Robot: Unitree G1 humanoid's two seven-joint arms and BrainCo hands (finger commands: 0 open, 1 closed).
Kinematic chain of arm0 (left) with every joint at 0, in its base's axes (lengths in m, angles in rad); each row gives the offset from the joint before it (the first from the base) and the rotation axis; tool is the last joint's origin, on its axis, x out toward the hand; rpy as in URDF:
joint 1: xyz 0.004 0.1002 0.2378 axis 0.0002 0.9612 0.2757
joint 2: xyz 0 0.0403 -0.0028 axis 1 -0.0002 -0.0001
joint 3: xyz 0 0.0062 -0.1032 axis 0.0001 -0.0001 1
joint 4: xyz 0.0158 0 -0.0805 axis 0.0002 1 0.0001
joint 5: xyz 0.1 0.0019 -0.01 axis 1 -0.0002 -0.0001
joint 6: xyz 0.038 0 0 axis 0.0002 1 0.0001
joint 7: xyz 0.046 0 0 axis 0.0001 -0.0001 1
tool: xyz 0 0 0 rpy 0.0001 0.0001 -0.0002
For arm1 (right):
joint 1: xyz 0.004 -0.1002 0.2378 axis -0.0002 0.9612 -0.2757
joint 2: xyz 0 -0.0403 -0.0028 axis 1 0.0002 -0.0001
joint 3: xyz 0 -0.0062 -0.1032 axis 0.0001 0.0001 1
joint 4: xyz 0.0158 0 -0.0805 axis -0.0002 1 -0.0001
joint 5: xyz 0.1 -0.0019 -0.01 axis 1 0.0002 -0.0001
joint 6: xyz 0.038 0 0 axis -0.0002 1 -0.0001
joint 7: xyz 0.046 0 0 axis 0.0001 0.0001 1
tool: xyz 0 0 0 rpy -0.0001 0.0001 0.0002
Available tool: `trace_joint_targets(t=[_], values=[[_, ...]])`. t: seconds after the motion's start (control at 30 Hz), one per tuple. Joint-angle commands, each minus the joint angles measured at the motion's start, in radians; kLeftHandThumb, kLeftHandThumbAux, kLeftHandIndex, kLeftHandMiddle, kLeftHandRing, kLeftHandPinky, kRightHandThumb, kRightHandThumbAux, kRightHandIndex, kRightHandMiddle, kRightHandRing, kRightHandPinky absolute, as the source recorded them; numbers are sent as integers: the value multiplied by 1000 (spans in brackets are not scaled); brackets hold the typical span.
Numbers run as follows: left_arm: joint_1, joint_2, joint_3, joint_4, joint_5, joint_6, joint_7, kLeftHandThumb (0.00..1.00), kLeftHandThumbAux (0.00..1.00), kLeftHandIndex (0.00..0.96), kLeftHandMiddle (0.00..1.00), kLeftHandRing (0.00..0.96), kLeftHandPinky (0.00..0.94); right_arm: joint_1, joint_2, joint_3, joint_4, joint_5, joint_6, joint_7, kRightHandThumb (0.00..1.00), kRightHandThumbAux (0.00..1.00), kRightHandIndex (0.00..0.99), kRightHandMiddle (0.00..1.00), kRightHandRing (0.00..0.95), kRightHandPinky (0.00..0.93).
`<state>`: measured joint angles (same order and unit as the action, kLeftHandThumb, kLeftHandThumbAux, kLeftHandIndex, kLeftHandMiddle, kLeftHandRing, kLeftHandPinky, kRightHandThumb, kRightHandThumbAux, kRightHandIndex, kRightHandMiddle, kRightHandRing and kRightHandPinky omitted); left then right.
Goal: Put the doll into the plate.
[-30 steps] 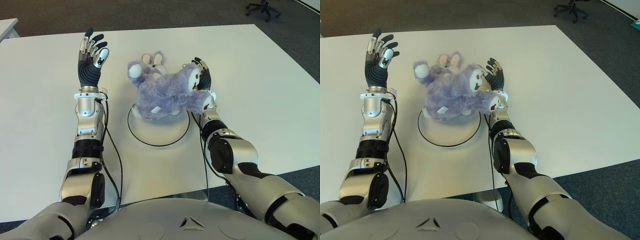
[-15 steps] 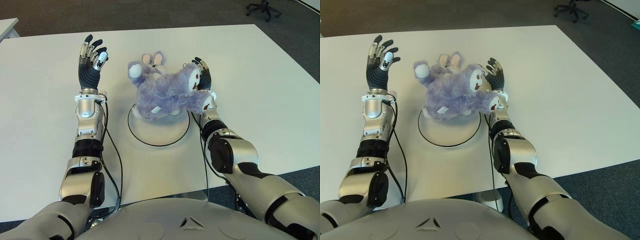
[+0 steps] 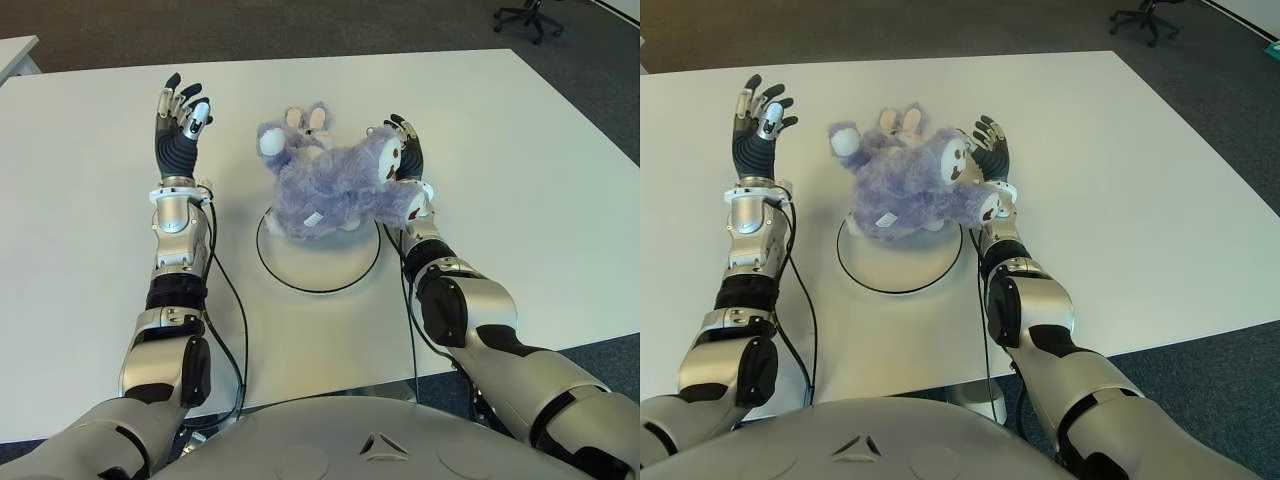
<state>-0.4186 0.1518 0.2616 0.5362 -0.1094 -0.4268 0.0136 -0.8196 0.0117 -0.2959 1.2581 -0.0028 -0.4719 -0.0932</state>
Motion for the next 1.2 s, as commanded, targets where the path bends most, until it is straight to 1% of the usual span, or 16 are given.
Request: trace_joint_targets(t=[0.03,0.07,0.17,0.33,0.47,0.73,0.77,0.8,0.93,1.2], values=[[-17,0,8,48,-5,6,19,0,479,30,188,217,257,144,16,-18,88,18,78,-2,82,736,159,191,167,160],[-19,0,9,54,-5,5,20,0,476,34,184,222,288,144,15,-18,88,18,78,-2,83,731,160,192,168,158],[-25,1,9,69,-2,5,24,0,473,39,184,233,336,143,15,-18,88,18,78,0,87,726,159,191,168,156],[-36,4,12,106,0,6,32,0,467,47,196,261,360,142,14,-22,88,20,79,5,89,722,148,179,158,146],[-43,6,12,130,1,0,38,0,463,45,202,267,314,142,14,-24,88,21,79,6,89,729,144,179,156,145],[-67,13,17,221,-8,-38,28,0,475,43,211,252,291,141,14,-26,88,19,80,7,93,746,139,175,154,146],[-69,13,18,227,-9,-40,27,0,480,46,207,243,264,141,13,-25,88,18,80,6,88,745,140,174,154,148],[-72,14,18,233,-10,-42,26,0,481,47,206,241,257,141,13,-24,88,17,80,6,86,745,141,174,154,148],[-82,14,18,260,-9,-42,32,0,486,55,205,240,271,141,13,-23,89,15,80,5,80,739,143,174,154,147],[-98,14,9,307,2,-31,54,0,483,64,215,237,258,138,15,-25,89,18,83,5,77,739,147,175,155,146]])
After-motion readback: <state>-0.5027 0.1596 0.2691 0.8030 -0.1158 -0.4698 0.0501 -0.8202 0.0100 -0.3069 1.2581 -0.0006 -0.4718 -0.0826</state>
